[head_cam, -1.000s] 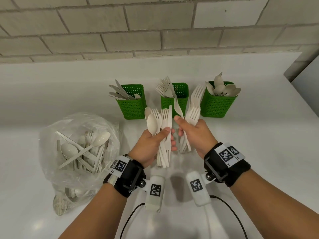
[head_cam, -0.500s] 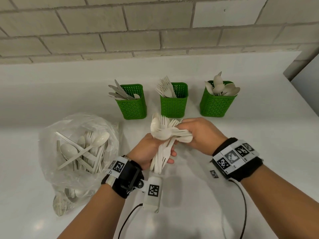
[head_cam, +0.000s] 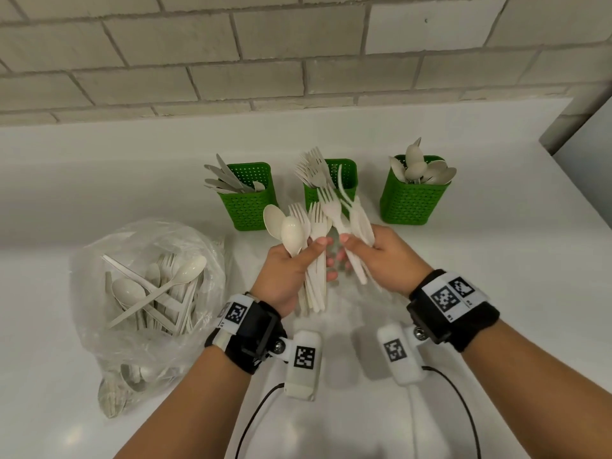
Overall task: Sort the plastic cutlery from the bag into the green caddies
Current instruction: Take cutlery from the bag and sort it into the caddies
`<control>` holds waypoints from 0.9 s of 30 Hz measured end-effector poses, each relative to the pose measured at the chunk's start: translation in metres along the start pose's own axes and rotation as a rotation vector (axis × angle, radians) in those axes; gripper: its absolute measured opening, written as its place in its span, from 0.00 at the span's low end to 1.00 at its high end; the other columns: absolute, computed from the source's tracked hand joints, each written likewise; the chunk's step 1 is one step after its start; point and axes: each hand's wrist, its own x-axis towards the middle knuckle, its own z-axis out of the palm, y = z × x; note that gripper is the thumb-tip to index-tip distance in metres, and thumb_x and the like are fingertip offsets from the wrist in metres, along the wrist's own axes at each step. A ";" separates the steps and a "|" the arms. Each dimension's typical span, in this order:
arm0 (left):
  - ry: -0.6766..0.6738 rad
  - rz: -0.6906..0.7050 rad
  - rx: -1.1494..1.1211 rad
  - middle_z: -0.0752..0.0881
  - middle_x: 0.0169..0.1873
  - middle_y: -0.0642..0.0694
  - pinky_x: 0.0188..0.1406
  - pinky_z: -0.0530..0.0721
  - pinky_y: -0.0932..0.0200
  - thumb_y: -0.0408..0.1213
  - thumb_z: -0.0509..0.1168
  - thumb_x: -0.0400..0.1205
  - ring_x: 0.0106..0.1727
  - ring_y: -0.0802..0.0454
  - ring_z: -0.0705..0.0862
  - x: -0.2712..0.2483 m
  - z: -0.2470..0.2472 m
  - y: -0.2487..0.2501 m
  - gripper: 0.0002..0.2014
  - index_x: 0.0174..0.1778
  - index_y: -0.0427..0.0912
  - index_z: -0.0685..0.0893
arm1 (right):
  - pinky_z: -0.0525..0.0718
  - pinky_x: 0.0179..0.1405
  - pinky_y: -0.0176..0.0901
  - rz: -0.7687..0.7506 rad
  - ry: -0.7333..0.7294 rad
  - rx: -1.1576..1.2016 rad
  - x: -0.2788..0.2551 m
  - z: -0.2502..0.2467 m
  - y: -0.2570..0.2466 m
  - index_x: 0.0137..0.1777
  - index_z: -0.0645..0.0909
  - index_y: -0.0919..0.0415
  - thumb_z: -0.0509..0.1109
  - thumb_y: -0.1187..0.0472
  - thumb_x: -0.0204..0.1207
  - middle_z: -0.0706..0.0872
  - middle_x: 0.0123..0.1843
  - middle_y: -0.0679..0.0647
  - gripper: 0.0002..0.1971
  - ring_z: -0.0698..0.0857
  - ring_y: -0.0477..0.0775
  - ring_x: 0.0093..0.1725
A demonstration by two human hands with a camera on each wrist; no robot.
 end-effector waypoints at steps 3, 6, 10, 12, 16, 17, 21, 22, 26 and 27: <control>0.050 0.035 0.008 0.90 0.49 0.33 0.54 0.88 0.44 0.33 0.67 0.83 0.51 0.39 0.90 0.002 0.006 -0.004 0.08 0.54 0.34 0.88 | 0.88 0.52 0.46 -0.036 -0.013 0.084 0.003 0.016 0.005 0.59 0.83 0.59 0.64 0.60 0.85 0.91 0.48 0.55 0.09 0.90 0.51 0.48; 0.072 -0.013 0.011 0.91 0.51 0.37 0.57 0.87 0.47 0.39 0.64 0.85 0.55 0.42 0.90 0.002 0.006 -0.006 0.12 0.58 0.35 0.86 | 0.85 0.54 0.44 -0.048 -0.011 0.091 0.003 0.027 0.009 0.65 0.80 0.59 0.68 0.59 0.82 0.89 0.55 0.51 0.13 0.88 0.45 0.53; 0.022 -0.044 0.010 0.90 0.54 0.38 0.62 0.84 0.49 0.40 0.59 0.88 0.58 0.45 0.89 0.000 0.005 -0.007 0.14 0.62 0.36 0.84 | 0.87 0.55 0.47 0.003 0.092 0.050 -0.001 0.037 0.014 0.61 0.84 0.56 0.74 0.53 0.77 0.91 0.52 0.49 0.14 0.89 0.45 0.52; -0.025 -0.039 0.021 0.89 0.57 0.37 0.64 0.83 0.48 0.39 0.57 0.89 0.61 0.44 0.87 -0.001 0.003 -0.007 0.14 0.62 0.38 0.83 | 0.87 0.50 0.49 0.047 0.125 0.073 -0.002 0.038 0.010 0.54 0.88 0.58 0.74 0.54 0.77 0.92 0.46 0.54 0.10 0.90 0.50 0.46; -0.085 -0.069 0.028 0.89 0.49 0.39 0.49 0.87 0.54 0.40 0.57 0.89 0.48 0.47 0.89 -0.003 -0.002 -0.005 0.14 0.60 0.36 0.83 | 0.87 0.43 0.47 0.109 0.117 0.158 -0.003 0.031 0.005 0.41 0.89 0.59 0.73 0.57 0.78 0.92 0.38 0.58 0.08 0.90 0.55 0.39; -0.087 -0.076 0.042 0.87 0.42 0.42 0.40 0.86 0.58 0.40 0.57 0.88 0.40 0.51 0.87 -0.003 -0.003 -0.004 0.14 0.59 0.34 0.84 | 0.86 0.40 0.49 0.132 0.125 0.162 -0.002 0.029 0.005 0.36 0.87 0.58 0.71 0.56 0.77 0.90 0.35 0.58 0.10 0.88 0.56 0.35; -0.117 -0.083 0.059 0.77 0.32 0.48 0.28 0.80 0.61 0.43 0.59 0.87 0.30 0.56 0.77 -0.003 -0.008 -0.002 0.17 0.64 0.35 0.83 | 0.78 0.35 0.45 0.274 0.232 0.190 -0.001 0.018 0.005 0.30 0.80 0.60 0.67 0.60 0.73 0.81 0.26 0.50 0.11 0.80 0.52 0.31; -0.128 -0.084 0.064 0.77 0.31 0.48 0.26 0.80 0.60 0.44 0.60 0.87 0.30 0.56 0.77 -0.003 -0.008 -0.001 0.18 0.65 0.36 0.84 | 0.79 0.36 0.46 0.286 0.242 0.222 -0.001 0.016 0.003 0.28 0.80 0.59 0.68 0.61 0.71 0.81 0.25 0.48 0.10 0.80 0.52 0.32; -0.127 -0.057 0.117 0.80 0.36 0.45 0.26 0.84 0.58 0.47 0.61 0.85 0.33 0.54 0.82 -0.005 -0.004 0.003 0.18 0.63 0.40 0.86 | 0.80 0.40 0.50 0.207 0.229 0.333 -0.003 0.019 -0.007 0.26 0.85 0.56 0.71 0.62 0.72 0.81 0.27 0.55 0.13 0.80 0.55 0.33; -0.136 -0.050 0.115 0.83 0.41 0.42 0.28 0.86 0.56 0.48 0.60 0.86 0.37 0.52 0.85 -0.007 -0.002 0.003 0.18 0.63 0.41 0.86 | 0.82 0.39 0.49 0.172 0.212 0.353 -0.003 0.020 -0.007 0.30 0.88 0.55 0.72 0.64 0.74 0.81 0.26 0.56 0.12 0.81 0.54 0.31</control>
